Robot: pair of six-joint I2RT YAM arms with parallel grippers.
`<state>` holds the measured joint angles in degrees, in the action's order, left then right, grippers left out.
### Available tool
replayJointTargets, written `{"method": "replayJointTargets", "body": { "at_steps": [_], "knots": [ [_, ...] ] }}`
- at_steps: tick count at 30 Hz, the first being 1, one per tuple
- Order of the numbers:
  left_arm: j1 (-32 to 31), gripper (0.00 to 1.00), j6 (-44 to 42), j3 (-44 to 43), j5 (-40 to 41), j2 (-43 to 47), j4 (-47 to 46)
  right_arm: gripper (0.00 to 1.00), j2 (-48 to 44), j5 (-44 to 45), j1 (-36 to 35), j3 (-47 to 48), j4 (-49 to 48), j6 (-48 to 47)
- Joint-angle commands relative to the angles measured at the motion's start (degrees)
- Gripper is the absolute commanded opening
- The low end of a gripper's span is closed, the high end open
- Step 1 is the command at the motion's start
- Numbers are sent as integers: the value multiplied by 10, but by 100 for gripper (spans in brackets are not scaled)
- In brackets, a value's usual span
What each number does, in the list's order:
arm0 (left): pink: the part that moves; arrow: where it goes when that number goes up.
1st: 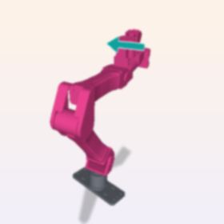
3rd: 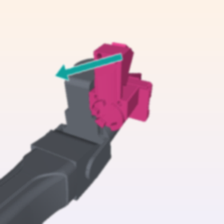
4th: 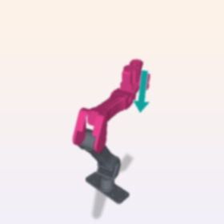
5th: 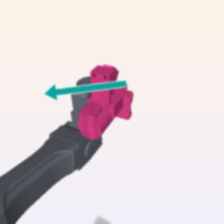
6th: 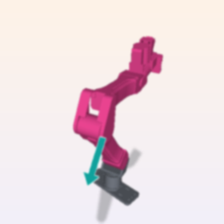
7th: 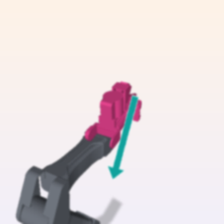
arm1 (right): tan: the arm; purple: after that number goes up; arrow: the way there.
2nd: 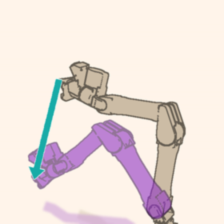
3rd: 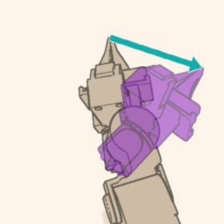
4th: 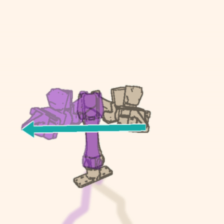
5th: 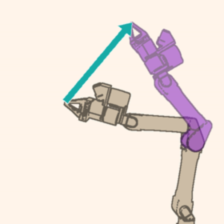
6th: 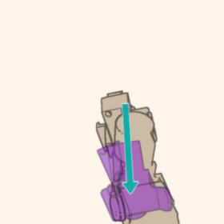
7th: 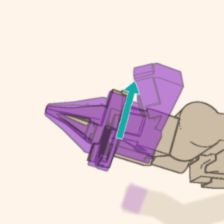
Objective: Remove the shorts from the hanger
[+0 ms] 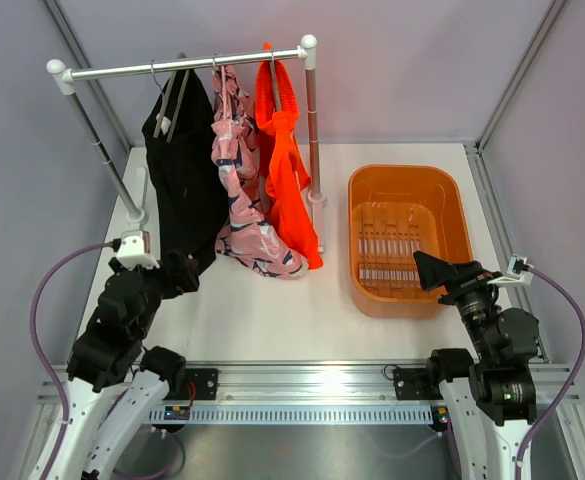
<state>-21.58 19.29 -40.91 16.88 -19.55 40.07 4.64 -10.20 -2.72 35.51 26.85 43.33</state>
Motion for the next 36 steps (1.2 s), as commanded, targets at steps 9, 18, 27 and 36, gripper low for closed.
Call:
{"method": "replayJointTargets", "body": {
  "at_steps": [9, 18, 27, 36],
  "knots": [
    [-1, 99, -10, -9, -23, -3, -26, 100, 4, 5, 3, -2, -4, -7],
    [-1, 99, -28, -11, -69, 9, -37, 99, 9, 0, 3, -8, -11, -7],
    [-1, 99, -27, -118, -96, -16, -82, 100, 4, 2, 3, -2, -1, -30],
    [-1, 99, -68, -377, -16, -250, -177, 99, 24, -18, 3, 10, -22, -20]
  ]
}}
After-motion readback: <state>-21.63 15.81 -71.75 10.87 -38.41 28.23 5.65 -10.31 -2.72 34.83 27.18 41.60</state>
